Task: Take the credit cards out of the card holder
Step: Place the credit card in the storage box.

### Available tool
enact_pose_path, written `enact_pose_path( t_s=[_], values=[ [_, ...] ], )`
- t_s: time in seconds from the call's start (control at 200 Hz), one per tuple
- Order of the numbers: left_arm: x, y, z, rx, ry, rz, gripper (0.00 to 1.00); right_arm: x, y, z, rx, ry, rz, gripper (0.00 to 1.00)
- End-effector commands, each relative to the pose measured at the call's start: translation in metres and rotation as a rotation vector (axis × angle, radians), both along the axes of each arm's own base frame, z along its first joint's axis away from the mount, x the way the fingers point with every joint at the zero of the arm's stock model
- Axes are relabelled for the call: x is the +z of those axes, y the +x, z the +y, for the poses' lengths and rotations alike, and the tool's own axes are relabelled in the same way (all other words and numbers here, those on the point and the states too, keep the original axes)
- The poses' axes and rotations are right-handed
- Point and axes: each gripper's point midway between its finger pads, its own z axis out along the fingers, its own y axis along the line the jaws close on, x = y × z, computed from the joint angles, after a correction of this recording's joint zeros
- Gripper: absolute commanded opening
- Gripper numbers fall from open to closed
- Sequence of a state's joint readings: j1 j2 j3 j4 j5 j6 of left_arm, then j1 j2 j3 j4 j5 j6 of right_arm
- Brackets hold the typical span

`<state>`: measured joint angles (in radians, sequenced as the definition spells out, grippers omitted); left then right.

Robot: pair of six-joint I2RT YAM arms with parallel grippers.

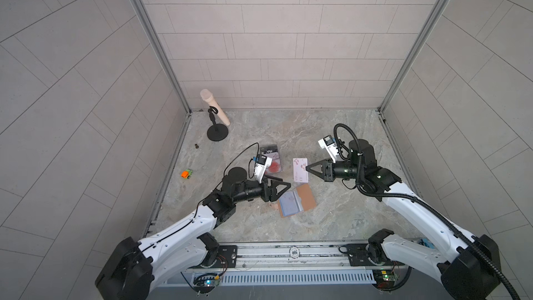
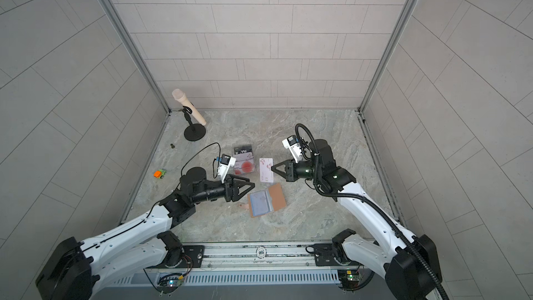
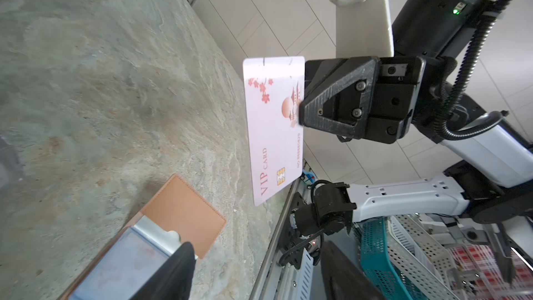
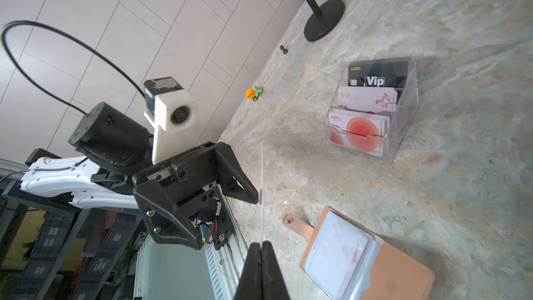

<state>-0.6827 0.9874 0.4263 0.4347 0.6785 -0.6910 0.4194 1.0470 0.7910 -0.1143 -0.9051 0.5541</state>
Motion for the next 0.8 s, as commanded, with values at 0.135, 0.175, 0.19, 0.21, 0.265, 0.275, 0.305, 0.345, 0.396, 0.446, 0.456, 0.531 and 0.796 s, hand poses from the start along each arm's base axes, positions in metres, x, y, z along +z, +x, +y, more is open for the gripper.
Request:
enact_pose_path(
  t_s=[0.135,0.175,0.19,0.21,0.265,0.275,0.305,0.345,0.396,0.446,0.456,0.531,0.796],
  values=[
    [0.051,-0.010,-0.015,-0.129,-0.189,-0.048,0.65,0.034,-0.008,0.009,0.047,0.084,-0.109,0.00],
    [0.053,-0.011,-0.015,-0.133,-0.194,-0.054,0.65,0.035,-0.008,0.010,0.048,0.092,-0.110,0.00],
    [0.054,-0.011,-0.014,-0.133,-0.197,-0.059,0.64,0.035,-0.008,0.010,0.047,0.095,-0.110,0.00],
    [0.056,-0.012,-0.014,-0.136,-0.200,-0.060,0.64,0.035,-0.008,0.011,0.049,0.098,-0.110,0.00],
    [0.056,-0.011,-0.014,-0.132,-0.197,-0.059,0.63,0.036,-0.008,0.012,0.052,0.105,-0.108,0.00],
    [0.056,-0.011,-0.014,-0.132,-0.194,-0.058,0.62,0.035,-0.008,0.012,0.054,0.106,-0.108,0.00],
    [0.055,-0.010,-0.014,-0.129,-0.188,-0.058,0.62,0.036,-0.008,0.013,0.057,0.107,-0.110,0.00],
    [0.054,-0.009,-0.014,-0.122,-0.184,-0.056,0.61,0.035,-0.008,0.014,0.060,0.108,-0.107,0.00],
    [0.053,-0.008,-0.014,-0.115,-0.184,-0.055,0.61,0.035,-0.009,0.015,0.063,0.108,-0.107,0.00],
    [0.052,-0.007,-0.014,-0.105,-0.182,-0.054,0.60,0.035,-0.010,0.015,0.068,0.112,-0.105,0.00],
    [0.052,-0.006,-0.013,-0.101,-0.181,-0.053,0.59,0.035,-0.010,0.015,0.068,0.112,-0.105,0.00],
    [0.051,-0.004,-0.013,-0.086,-0.182,-0.055,0.57,0.035,-0.012,0.017,0.077,0.116,-0.102,0.00],
    [0.062,0.002,-0.015,-0.071,-0.218,-0.080,0.50,0.029,-0.015,0.018,0.085,0.116,-0.088,0.00]
  ],
)
